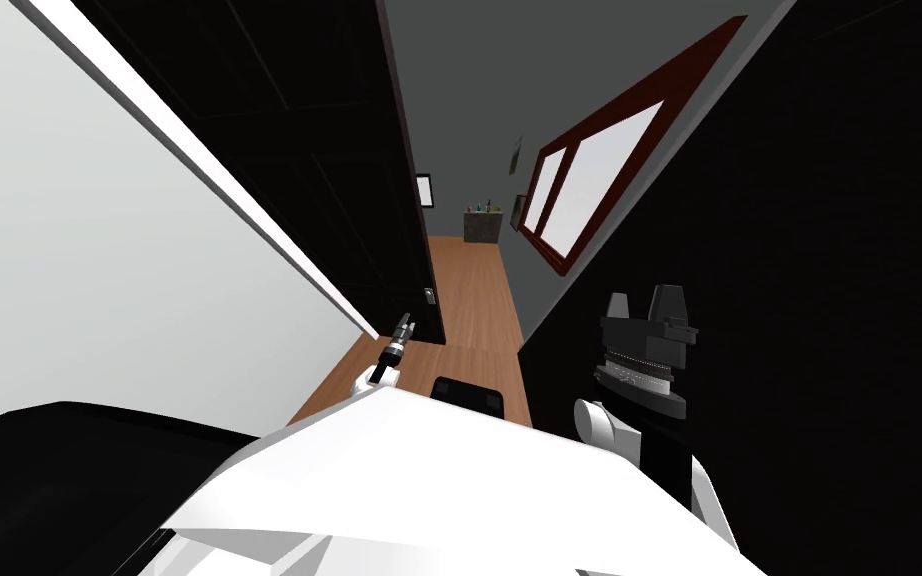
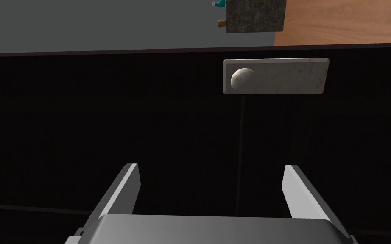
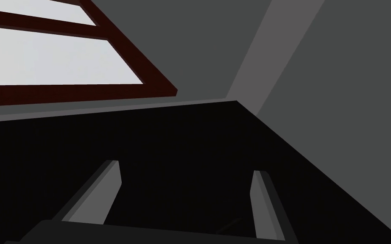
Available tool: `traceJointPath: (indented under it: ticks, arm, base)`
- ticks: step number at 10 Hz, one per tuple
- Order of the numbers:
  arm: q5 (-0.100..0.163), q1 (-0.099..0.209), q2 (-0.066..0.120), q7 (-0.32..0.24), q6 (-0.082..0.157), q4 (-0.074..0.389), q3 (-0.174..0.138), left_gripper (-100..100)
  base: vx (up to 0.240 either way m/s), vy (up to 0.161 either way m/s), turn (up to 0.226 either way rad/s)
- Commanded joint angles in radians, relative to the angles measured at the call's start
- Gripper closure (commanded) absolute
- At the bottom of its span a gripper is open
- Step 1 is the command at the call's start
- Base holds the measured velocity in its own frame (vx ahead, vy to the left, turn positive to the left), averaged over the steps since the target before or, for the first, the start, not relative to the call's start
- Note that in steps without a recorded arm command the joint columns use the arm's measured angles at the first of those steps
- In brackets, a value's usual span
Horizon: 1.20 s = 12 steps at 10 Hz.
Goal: Pull the door open
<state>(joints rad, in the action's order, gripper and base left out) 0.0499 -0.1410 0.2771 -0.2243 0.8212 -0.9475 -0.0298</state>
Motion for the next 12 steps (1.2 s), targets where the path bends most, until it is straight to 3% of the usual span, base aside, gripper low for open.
traceJointPath:
  ticks: [1, 8, 12]
  arm:
    - [0.003, 0.008, 0.006, -0.008, 0.010, 0.031, -0.002, -100]
    - [0.019, 0.050, 0.030, -0.042, 0.047, 0.183, -0.009, -100]
    - [0.021, 0.067, 0.020, -0.028, 0.033, 0.187, -0.016, -100]
  base:
    - [0.088, -0.005, -0.040]
    - [0.117, -0.007, -0.050]
    - [0.135, 0.015, -0.025]
